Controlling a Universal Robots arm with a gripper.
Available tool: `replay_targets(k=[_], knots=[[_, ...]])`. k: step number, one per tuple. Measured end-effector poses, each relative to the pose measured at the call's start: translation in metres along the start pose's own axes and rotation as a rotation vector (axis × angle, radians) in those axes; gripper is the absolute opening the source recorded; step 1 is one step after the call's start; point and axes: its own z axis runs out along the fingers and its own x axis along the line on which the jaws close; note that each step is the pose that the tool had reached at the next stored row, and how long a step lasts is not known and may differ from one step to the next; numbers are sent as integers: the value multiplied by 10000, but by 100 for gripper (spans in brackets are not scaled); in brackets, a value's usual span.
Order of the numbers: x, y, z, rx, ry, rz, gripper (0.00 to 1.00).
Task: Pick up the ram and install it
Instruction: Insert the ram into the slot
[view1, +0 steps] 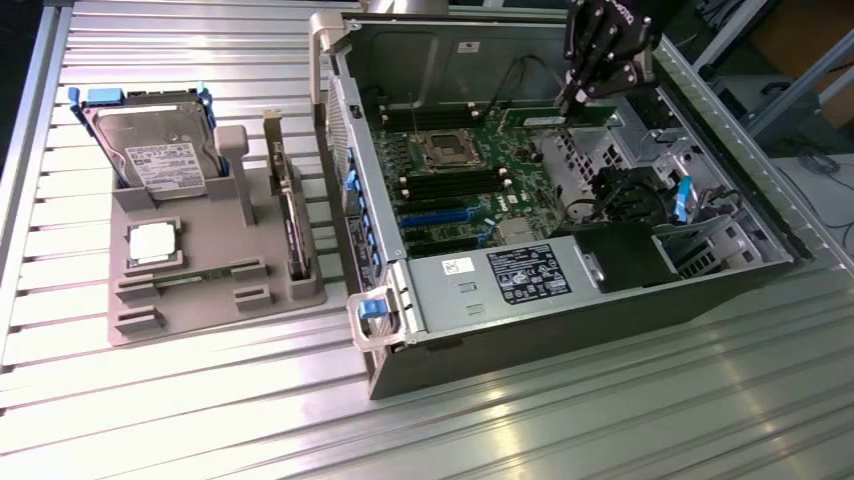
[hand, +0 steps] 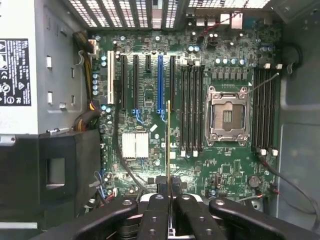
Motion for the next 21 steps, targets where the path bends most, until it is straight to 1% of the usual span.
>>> replay_targets(k=[1, 2, 4, 5, 6, 13, 15, 16, 17, 18, 21], knots=[[0, 7, 38, 0, 0, 45, 12], [1, 12, 55, 0, -1, 46, 12], [2, 51, 115, 0, 2, 49, 12], [2, 101, 172, 1, 0, 54, 12], [3, 169, 238, 0, 0, 61, 12], [5, 331, 493, 1, 0, 66, 12], [-41, 341, 568, 0, 6, 64, 12], [-68, 359, 602, 1, 6, 63, 12], [-87, 405, 653, 1, 3, 63, 12], [-96, 432, 699, 1, 6, 62, 12], [-176, 472, 820, 1, 3, 62, 12]])
